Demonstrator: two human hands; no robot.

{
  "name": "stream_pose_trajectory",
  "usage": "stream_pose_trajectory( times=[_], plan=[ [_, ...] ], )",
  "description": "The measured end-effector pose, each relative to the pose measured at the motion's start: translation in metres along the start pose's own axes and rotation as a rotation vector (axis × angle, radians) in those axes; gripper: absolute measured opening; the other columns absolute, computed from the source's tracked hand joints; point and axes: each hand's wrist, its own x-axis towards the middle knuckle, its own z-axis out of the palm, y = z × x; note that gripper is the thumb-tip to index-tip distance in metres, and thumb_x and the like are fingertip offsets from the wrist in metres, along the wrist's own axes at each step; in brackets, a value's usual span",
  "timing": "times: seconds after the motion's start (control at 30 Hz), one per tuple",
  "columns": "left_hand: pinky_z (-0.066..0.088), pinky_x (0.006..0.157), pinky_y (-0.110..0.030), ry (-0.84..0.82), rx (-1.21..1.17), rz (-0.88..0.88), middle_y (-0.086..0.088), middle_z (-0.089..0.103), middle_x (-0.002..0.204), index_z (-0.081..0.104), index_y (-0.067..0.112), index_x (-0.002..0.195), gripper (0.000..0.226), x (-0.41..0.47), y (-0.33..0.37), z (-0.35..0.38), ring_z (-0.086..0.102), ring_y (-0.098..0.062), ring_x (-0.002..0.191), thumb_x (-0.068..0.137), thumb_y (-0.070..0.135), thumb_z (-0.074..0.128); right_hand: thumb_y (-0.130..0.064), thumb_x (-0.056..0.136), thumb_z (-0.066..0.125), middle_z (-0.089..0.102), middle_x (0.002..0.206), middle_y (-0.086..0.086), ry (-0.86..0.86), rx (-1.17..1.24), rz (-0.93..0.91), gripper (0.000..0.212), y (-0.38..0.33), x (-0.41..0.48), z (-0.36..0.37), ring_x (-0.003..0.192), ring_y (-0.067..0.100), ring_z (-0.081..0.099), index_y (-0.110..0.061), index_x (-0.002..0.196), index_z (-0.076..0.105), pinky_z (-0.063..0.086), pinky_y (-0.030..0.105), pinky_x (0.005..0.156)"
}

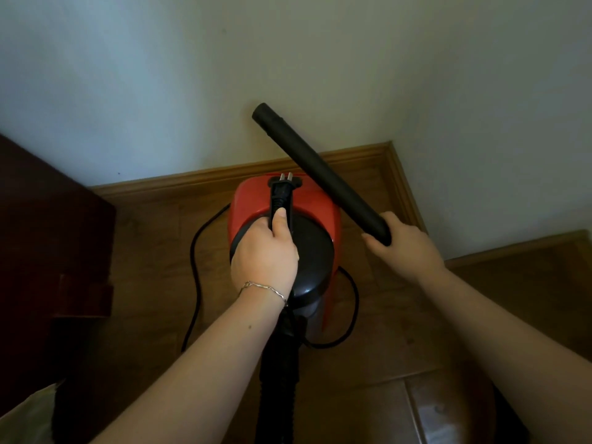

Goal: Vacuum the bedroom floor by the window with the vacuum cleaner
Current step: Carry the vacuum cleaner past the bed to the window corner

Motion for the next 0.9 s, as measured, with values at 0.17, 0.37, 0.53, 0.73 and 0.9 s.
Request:
stream_pose_trajectory(
  times=[0.17, 0.37, 0.53, 0.73, 0.9],
  plan=[
    [0.05, 0.07, -0.041, 0.029, -0.006, -0.005, -0.011, 0.069, 0.076, 0.062, 0.011, 0.084, 0.049, 0.001, -0.002, 0.004, 0.062, -0.031, 0.073, 0.097, 0.044, 0.029, -0.046, 0.091, 0.052, 0.06, 0.09, 0.003, 0.004, 0.008, 0.092, 0.036, 0.014, 0.0, 0.003, 0.072, 0.022, 0.06, -0.021, 0.116, 0.043, 0.054, 0.038, 0.064],
    [0.046, 0.066, -0.037, 0.055, -0.009, -0.009, -0.012, 0.068, 0.077, 0.063, 0.009, 0.085, 0.049, 0.003, -0.001, 0.007, 0.061, -0.031, 0.073, 0.098, 0.044, 0.03, -0.041, 0.092, 0.053, 0.06, 0.103, 0.008, 0.103, 0.057, 0.117, 0.042, 0.02, 0.01, 0.015, 0.087, 0.024, 0.059, -0.017, 0.126, 0.045, 0.053, 0.04, 0.07],
    [0.048, 0.073, -0.039, 0.068, -0.018, -0.012, -0.011, 0.07, 0.081, 0.064, 0.007, 0.087, 0.05, 0.002, 0.002, 0.006, 0.062, -0.035, 0.082, 0.098, 0.043, 0.031, -0.037, 0.093, 0.051, 0.058, 0.12, 0.013, 0.156, -0.049, 0.193, 0.046, 0.018, 0.018, 0.031, 0.108, 0.031, 0.054, -0.012, 0.132, 0.044, 0.048, 0.046, 0.087],
    [0.051, 0.078, -0.045, 0.096, -0.014, 0.004, -0.014, 0.07, 0.083, 0.064, 0.013, 0.083, 0.048, 0.004, -0.002, 0.009, 0.062, -0.037, 0.083, 0.096, 0.046, 0.032, -0.028, 0.091, 0.051, 0.049, 0.133, 0.011, 0.2, -0.033, 0.206, 0.055, -0.006, 0.024, 0.032, 0.12, 0.029, 0.046, -0.013, 0.141, 0.034, 0.04, 0.047, 0.097],
    [0.051, 0.075, -0.041, 0.103, -0.006, -0.006, -0.01, 0.07, 0.08, 0.065, 0.013, 0.086, 0.047, 0.003, 0.0, 0.009, 0.063, -0.034, 0.082, 0.096, 0.045, 0.032, -0.025, 0.092, 0.049, 0.035, 0.148, 0.011, 0.175, 0.015, 0.136, 0.065, -0.028, 0.015, 0.022, 0.132, 0.031, 0.034, -0.015, 0.15, 0.022, 0.03, 0.049, 0.11]
  ],
)
